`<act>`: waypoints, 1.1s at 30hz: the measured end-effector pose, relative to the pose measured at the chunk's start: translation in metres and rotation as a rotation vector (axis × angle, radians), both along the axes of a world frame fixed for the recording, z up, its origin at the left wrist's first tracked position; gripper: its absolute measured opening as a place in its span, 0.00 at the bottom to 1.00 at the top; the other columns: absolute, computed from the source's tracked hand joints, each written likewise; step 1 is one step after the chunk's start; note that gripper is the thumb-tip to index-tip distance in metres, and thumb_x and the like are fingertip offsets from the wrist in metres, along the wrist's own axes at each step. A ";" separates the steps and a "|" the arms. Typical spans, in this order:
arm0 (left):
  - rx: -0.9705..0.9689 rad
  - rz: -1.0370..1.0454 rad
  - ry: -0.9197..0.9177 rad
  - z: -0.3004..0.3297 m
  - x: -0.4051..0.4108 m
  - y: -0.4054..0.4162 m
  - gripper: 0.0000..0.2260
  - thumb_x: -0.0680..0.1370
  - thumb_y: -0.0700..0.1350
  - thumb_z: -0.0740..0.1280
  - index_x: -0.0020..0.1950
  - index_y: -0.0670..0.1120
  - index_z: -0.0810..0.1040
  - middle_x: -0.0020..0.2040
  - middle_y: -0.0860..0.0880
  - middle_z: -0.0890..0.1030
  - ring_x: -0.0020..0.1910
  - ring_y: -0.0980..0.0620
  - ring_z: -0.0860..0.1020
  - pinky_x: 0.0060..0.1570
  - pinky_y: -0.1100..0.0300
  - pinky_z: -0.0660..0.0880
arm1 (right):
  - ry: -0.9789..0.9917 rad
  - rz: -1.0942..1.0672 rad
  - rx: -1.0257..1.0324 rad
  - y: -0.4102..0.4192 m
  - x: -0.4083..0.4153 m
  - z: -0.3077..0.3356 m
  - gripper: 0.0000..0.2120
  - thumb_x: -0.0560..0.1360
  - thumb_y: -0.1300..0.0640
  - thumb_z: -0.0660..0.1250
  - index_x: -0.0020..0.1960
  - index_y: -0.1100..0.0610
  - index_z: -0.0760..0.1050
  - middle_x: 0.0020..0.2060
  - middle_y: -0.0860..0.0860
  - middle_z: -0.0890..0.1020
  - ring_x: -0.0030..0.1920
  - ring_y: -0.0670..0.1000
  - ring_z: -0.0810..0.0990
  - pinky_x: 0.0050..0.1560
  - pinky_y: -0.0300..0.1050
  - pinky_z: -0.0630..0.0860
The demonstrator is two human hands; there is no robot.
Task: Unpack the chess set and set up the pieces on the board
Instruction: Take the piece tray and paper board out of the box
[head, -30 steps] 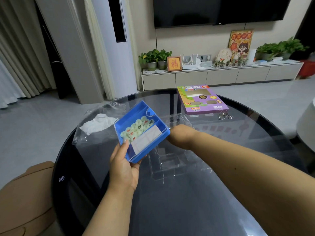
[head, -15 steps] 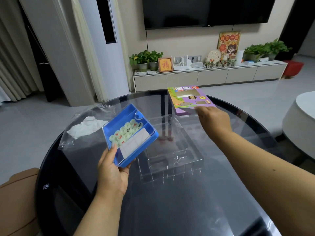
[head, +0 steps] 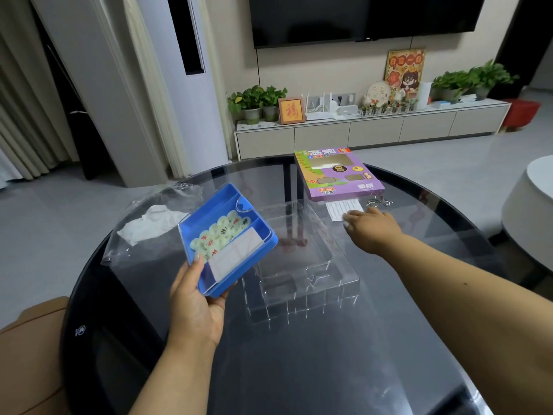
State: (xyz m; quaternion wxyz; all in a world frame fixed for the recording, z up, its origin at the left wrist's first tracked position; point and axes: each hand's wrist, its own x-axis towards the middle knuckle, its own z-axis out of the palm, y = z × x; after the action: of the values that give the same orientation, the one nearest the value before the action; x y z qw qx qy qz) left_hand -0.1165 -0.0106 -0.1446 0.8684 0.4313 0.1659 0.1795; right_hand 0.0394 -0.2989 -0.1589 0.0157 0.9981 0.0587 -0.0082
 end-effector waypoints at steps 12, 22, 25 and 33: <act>0.084 -0.039 -0.007 0.004 -0.004 -0.005 0.07 0.80 0.45 0.62 0.53 0.51 0.79 0.44 0.52 0.85 0.42 0.55 0.83 0.44 0.55 0.75 | -0.252 0.068 0.698 0.053 -0.052 0.045 0.18 0.79 0.46 0.59 0.64 0.54 0.73 0.54 0.51 0.80 0.54 0.52 0.75 0.50 0.45 0.70; -0.010 0.045 -0.042 0.013 -0.007 0.007 0.06 0.80 0.44 0.62 0.53 0.49 0.79 0.44 0.51 0.85 0.41 0.54 0.84 0.33 0.59 0.79 | 0.185 0.538 0.133 0.082 -0.122 0.045 0.39 0.69 0.37 0.70 0.75 0.44 0.58 0.69 0.43 0.69 0.70 0.46 0.63 0.69 0.45 0.56; -0.019 0.066 -0.071 0.015 -0.007 0.010 0.07 0.80 0.44 0.62 0.55 0.48 0.79 0.45 0.50 0.85 0.43 0.54 0.84 0.32 0.61 0.79 | 0.102 0.548 0.160 0.088 -0.112 0.037 0.34 0.74 0.42 0.66 0.76 0.45 0.57 0.72 0.45 0.65 0.72 0.47 0.61 0.70 0.45 0.55; -0.010 0.086 -0.074 0.014 -0.007 0.011 0.09 0.80 0.44 0.62 0.58 0.48 0.78 0.48 0.50 0.85 0.46 0.52 0.84 0.36 0.59 0.80 | -0.326 0.520 0.108 0.103 -0.093 0.013 0.22 0.68 0.53 0.67 0.62 0.54 0.78 0.55 0.50 0.81 0.54 0.56 0.79 0.50 0.49 0.75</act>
State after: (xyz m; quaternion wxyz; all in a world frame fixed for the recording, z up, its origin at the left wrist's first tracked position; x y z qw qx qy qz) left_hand -0.1231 0.0005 -0.1310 0.8676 0.4126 0.1529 0.2319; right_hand -0.0532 -0.1960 -0.1463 -0.0264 0.9373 0.3089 0.1595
